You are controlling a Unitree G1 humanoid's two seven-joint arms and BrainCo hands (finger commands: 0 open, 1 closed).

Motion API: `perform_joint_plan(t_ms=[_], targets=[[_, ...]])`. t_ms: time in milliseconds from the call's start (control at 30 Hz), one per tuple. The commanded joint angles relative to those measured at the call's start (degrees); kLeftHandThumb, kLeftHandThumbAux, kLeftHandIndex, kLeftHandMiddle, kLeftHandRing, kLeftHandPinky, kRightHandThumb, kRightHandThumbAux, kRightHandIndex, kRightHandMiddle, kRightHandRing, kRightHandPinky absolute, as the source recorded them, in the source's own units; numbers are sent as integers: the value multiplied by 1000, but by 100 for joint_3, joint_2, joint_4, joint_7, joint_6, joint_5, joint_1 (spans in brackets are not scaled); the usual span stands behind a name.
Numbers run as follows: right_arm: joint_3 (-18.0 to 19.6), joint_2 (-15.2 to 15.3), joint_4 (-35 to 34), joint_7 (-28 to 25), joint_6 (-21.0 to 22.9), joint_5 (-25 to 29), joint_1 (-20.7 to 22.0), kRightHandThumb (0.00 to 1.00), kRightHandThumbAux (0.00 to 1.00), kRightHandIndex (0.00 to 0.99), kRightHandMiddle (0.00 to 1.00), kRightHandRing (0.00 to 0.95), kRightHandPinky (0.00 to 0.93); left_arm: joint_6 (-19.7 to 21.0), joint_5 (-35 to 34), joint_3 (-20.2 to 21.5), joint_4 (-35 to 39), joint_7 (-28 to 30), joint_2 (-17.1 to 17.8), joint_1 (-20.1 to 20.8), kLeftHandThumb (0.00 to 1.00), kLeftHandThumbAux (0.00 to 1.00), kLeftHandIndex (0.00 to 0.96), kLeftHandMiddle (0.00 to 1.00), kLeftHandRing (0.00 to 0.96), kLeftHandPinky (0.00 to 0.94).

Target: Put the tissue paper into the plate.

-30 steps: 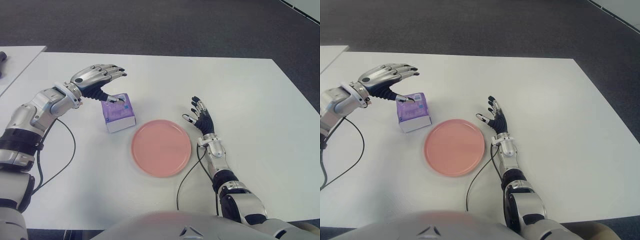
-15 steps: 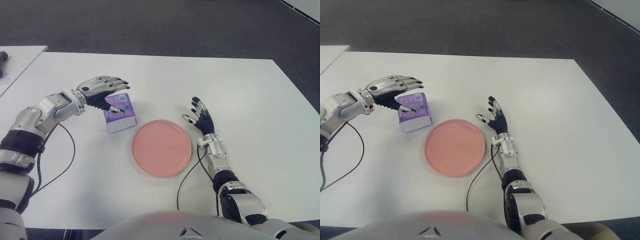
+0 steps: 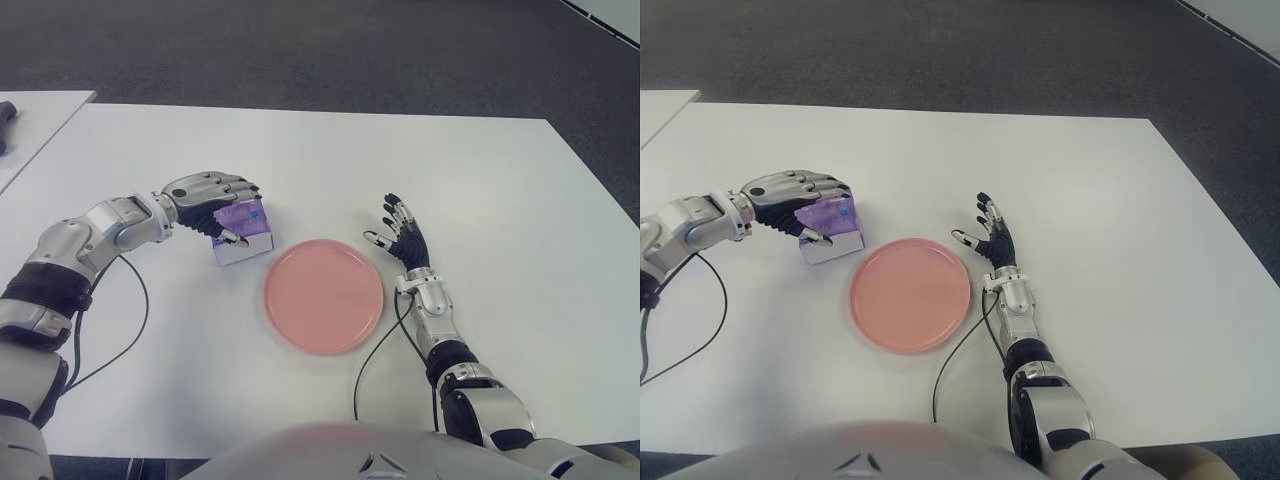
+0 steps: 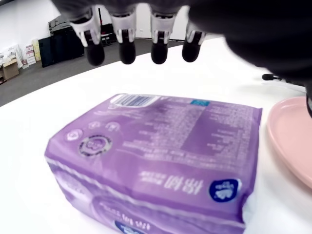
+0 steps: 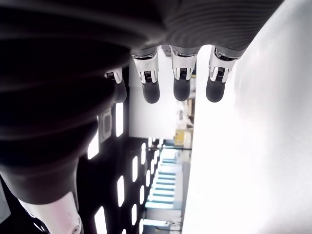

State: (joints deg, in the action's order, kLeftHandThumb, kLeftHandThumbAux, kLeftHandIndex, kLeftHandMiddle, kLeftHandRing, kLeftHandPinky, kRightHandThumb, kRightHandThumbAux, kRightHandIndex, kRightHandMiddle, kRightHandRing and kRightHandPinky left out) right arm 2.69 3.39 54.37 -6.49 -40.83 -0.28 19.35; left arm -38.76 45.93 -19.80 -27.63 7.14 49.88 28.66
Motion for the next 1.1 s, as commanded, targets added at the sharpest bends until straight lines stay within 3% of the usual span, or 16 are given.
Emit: perform_joint_plan(t_ms=[33,667,867,1100], targets=[[-17,-68,359,-42,98,-18,-449,42,789,0,0,0,0,-33,113,-146,-86,95,14,-13,60,239,0,0,0,0],[-26,-58,322,-10,268,-50,-468,19,832,0,0,0,9,-95,-82,-236,-212,319,-36,-63,42,243,0,0,0,0],[-23,-59,348,-119,139,-11,-475,11,828,0,0,0,3,25,3,-211,-264,105,-96,-185,40,245,0,0,0,0],[-35,-62,196,12,360,-52,-519,1,837,0,0,0,19,146,185,-237,-367,-235,-129,-182,43,247,0,0,0,0]])
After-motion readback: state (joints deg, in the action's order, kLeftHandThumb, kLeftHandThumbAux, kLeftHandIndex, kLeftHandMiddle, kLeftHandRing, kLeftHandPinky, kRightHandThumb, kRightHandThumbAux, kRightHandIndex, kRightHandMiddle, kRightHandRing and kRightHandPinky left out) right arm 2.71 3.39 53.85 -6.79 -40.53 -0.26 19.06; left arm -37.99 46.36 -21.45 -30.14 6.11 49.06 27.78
